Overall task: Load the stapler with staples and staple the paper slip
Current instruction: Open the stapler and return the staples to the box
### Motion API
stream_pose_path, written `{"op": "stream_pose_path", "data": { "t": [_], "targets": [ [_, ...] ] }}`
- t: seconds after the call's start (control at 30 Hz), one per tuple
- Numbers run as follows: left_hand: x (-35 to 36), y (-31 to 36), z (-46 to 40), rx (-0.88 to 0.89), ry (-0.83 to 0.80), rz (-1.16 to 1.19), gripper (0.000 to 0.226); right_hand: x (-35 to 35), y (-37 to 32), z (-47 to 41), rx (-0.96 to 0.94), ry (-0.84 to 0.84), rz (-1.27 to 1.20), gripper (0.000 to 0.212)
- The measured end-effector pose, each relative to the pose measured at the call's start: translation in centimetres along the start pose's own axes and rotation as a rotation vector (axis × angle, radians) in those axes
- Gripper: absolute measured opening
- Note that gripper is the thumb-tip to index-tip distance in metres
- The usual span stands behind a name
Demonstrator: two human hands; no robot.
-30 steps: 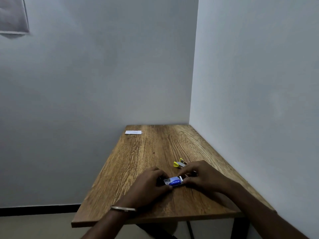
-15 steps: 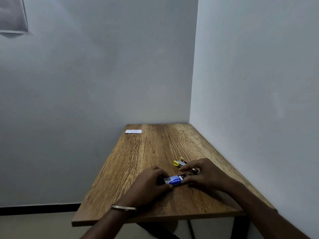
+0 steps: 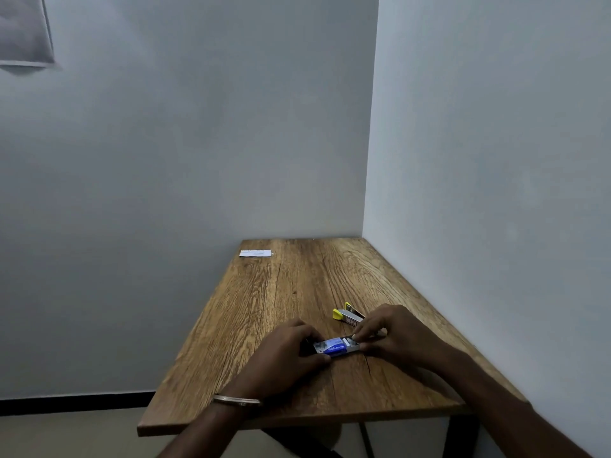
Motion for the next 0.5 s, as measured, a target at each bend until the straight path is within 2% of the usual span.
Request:
{"op": "stream_pose_path", "data": {
  "t": [0.23, 0.5],
  "targets": [
    [0.0, 0.21, 0.11, 0.001, 0.002, -0.018, 0.032, 0.47, -0.08, -0.3, -0.044, 0.005, 0.007, 0.02],
    [-0.09, 0.24, 0.11, -0.003, -0.005, 0.002, 0.03, 0.7, -0.06, -0.07, 0.009, 0.005, -0.058, 0.021]
  ]
}}
Point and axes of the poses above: each hand's wrist, its own z-axis away from the middle knuckle, its own x-axis out of the palm, y = z × x, the point moved 3 cm from there along -z, towards the middle knuckle, and after that the axes turned 11 degrees about -y, right-handed, at the moved point
